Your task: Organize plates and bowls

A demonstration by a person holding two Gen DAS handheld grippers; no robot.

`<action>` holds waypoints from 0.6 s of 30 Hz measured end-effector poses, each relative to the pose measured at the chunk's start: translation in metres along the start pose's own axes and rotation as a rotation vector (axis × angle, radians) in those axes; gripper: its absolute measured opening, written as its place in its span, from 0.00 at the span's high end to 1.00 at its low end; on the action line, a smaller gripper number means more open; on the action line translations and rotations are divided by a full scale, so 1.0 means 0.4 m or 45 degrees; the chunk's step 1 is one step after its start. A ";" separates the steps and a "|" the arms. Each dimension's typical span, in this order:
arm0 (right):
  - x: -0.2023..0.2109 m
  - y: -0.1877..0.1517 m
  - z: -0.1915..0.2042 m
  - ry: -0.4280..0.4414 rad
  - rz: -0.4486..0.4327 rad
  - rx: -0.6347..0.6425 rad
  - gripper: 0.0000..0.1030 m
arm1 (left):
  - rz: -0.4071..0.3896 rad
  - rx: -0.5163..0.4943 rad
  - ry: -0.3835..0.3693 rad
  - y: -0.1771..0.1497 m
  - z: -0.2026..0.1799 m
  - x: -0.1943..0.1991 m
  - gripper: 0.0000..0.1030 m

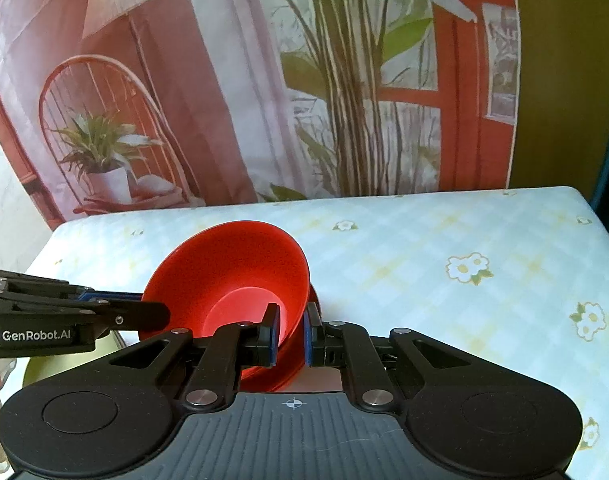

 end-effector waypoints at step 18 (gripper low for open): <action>-0.005 -0.001 0.008 -0.063 0.024 0.064 0.81 | 0.034 0.029 -0.019 -0.006 0.010 -0.024 0.84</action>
Point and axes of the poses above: each gripper's, at about its wrist camera, not at the fingertips, and x roughly against the way its jaws point, z to its left, y to its top, the point moved 3 cm from there along -x, roughly the way its jaws point, and after that the axes turned 3 degrees about z, right-handed, at the moved point
